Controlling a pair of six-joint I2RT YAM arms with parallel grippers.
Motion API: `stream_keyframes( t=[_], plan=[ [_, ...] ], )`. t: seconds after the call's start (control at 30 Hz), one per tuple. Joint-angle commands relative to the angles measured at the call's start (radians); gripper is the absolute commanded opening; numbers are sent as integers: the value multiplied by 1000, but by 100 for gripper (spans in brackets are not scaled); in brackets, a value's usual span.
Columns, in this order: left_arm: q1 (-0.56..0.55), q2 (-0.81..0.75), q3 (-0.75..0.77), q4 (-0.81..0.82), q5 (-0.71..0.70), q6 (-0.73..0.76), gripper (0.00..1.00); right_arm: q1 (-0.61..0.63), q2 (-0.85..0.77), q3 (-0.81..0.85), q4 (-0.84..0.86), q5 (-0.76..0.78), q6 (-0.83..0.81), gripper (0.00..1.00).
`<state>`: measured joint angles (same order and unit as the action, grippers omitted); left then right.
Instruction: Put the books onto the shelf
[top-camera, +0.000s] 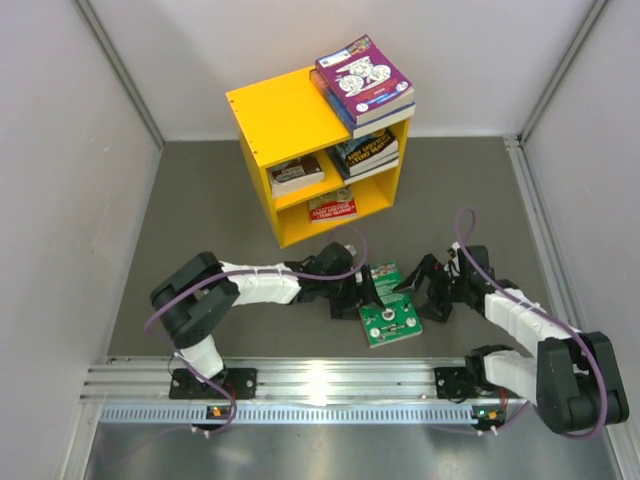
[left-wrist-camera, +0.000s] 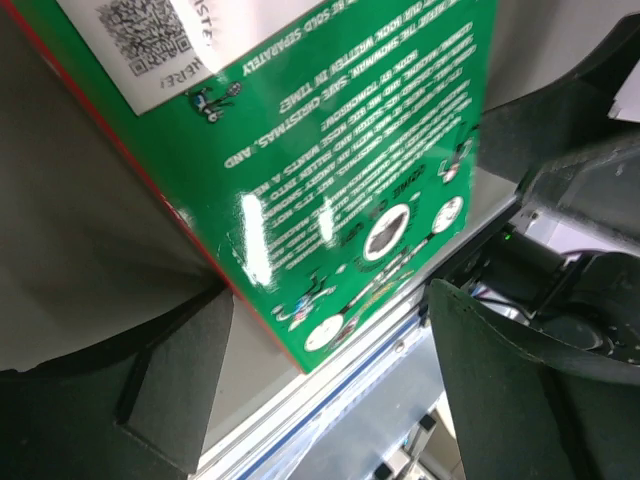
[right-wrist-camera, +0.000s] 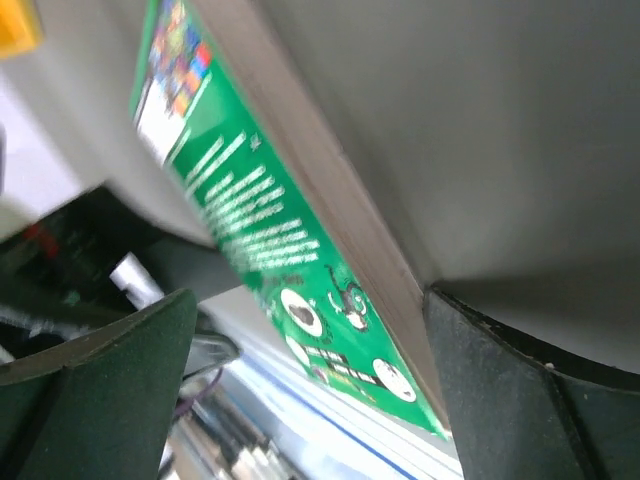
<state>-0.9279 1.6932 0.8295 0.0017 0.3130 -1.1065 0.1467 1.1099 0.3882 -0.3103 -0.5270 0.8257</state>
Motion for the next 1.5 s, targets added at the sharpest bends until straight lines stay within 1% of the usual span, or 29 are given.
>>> stream_keyframes(
  t=[0.0, 0.03, 0.1, 0.13, 0.17, 0.2, 0.3, 0.33, 0.37, 0.43, 0.47, 0.5, 0.53, 0.6, 0.63, 0.67, 0.7, 0.73, 0.77, 0.8, 0.83, 0.87, 0.93, 0.97, 1.13, 1.3, 1.33, 1.47],
  plan=[
    [-20, 103, 5, 139, 27, -44, 85, 53, 24, -147, 126, -54, 61, 96],
    [-26, 117, 10, 176, 46, -70, 85, 77, 24, -170, 198, -73, 113, 93],
    [-29, 143, -19, 253, 66, -113, 84, 103, 22, -222, 261, -112, 160, 90],
    [-28, 143, -35, 291, 75, -137, 80, 112, 21, -227, 283, -119, 179, 87],
    [-28, 138, -50, 364, 78, -177, 77, 128, 18, -227, 284, -123, 181, 85],
    [-28, 125, -72, 383, 77, -190, 75, 134, 7, -218, 277, -126, 178, 84],
    [-28, 77, -78, 379, 46, -194, 70, 139, -16, -181, 228, -125, 153, 76],
    [-28, 65, -76, 368, 41, -188, 68, 139, -21, -172, 203, -123, 141, 71],
    [-28, 53, -73, 359, 32, -185, 61, 139, -25, -164, 191, -122, 135, 68],
    [-26, 17, -70, 331, 9, -182, 51, 139, -35, -141, 148, -116, 113, 60],
    [-26, -7, -70, 317, 5, -179, 39, 139, -38, -124, 133, -114, 106, 60],
    [-26, -19, -69, 288, -9, -174, 34, 139, -47, -117, 117, -114, 98, 59],
    [-26, -35, -67, 270, -15, -165, 28, 140, -53, -104, 67, -108, 75, 57],
    [-25, -85, -72, 236, -40, -161, 11, 139, -80, -71, 19, -94, 55, 50],
    [-25, -105, -75, 201, -48, -158, 6, 139, -91, -62, -13, -94, 49, 45],
    [-23, -125, -79, 186, -58, -156, 4, 139, -105, -51, -25, -97, 55, 43],
    [-22, -171, -90, 172, -67, -158, 7, 140, -136, -32, -26, -114, 81, 42],
    [-22, -196, -98, 159, -83, -159, 13, 139, -149, -23, -23, -122, 102, 36],
    [-22, -246, -107, 159, -92, -165, 23, 139, -165, 0, -7, -131, 125, 31],
    [-20, -272, -121, 159, -98, -170, 41, 137, -189, 12, 2, -145, 150, 27],
    [-20, -299, -125, 155, -121, -177, 66, 139, -200, 24, 16, -151, 199, 18],
    [-22, -344, -128, 137, -130, -182, 74, 139, -206, 37, 39, -157, 222, 15],
    [-20, -384, -138, 118, -149, -199, 85, 139, -214, 73, 62, -174, 282, 10],
    [-20, -420, -142, 115, -164, -205, 86, 139, -216, 84, 71, -180, 299, 10],
    [-20, -472, -159, 113, -181, -249, 89, 140, -239, 127, 143, -197, 412, 9],
    [-22, -471, -155, 133, -181, -263, 89, 152, -283, 66, 321, -220, 604, 8],
    [-22, -469, -153, 141, -183, -268, 88, 155, -285, 57, 361, -225, 615, 8],
    [-22, -445, -113, 147, -198, -262, 85, 165, -288, -4, 419, -251, 650, 7]
  ],
)
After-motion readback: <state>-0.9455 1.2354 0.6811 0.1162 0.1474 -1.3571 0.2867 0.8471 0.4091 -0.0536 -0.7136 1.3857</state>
